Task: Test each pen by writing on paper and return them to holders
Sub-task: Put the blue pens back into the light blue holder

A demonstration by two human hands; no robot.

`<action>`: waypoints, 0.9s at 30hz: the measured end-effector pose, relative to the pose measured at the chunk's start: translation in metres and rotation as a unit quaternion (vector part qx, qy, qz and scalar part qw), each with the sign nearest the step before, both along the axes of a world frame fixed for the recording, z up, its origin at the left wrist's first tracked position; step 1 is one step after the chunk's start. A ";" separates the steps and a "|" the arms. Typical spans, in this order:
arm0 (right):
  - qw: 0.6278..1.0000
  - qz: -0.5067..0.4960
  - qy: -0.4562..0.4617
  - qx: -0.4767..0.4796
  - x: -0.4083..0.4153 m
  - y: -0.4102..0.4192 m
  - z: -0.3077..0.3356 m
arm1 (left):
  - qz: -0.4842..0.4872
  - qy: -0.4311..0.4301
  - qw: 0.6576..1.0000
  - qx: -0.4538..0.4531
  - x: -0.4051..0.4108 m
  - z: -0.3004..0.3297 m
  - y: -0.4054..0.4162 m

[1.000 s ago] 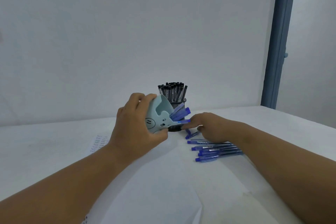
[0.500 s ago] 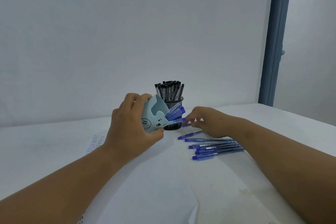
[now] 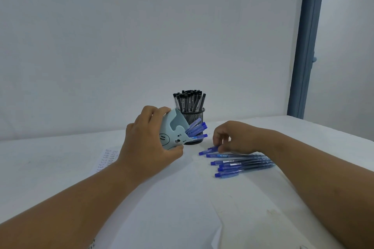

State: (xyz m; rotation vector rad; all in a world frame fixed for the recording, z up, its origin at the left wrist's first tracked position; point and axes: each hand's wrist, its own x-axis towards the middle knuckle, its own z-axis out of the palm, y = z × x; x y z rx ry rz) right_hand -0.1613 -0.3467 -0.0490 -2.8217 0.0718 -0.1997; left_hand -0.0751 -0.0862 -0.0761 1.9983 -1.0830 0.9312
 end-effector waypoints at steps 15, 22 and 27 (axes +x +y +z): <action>0.785 0.071 -0.503 0.356 -0.021 0.045 0.039 | 0.021 0.032 0.999 0.000 -0.004 0.001 0.000; 0.752 0.045 -0.451 0.478 -0.017 0.085 0.021 | -0.008 0.018 1.000 -0.006 -0.015 0.003 -0.007; 0.902 0.026 -0.369 0.220 -0.008 0.069 0.004 | -0.008 0.043 0.998 -0.055 -0.017 0.005 -0.006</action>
